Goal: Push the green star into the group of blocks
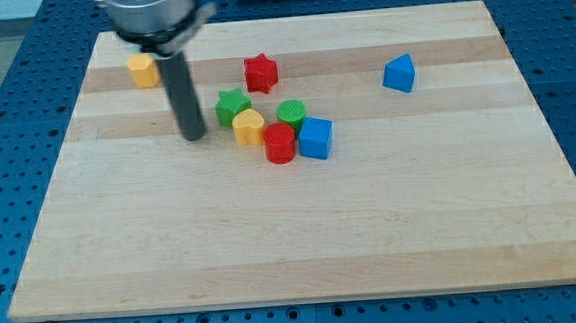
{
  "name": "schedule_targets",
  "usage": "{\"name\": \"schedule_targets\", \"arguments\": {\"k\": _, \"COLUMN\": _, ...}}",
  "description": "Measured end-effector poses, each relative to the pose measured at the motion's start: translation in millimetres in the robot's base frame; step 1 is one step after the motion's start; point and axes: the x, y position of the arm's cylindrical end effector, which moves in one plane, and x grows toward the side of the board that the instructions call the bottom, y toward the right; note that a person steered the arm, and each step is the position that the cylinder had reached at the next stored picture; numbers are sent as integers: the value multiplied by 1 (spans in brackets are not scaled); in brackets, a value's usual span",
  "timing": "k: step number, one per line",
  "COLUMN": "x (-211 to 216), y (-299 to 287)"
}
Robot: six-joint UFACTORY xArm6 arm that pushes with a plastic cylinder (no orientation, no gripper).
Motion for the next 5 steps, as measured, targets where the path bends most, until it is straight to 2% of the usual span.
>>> {"name": "schedule_targets", "arguments": {"k": 1, "x": -16, "y": -38}}
{"name": "schedule_targets", "arguments": {"k": 2, "x": -36, "y": -39}}
{"name": "schedule_targets", "arguments": {"k": 5, "x": -40, "y": 53}}
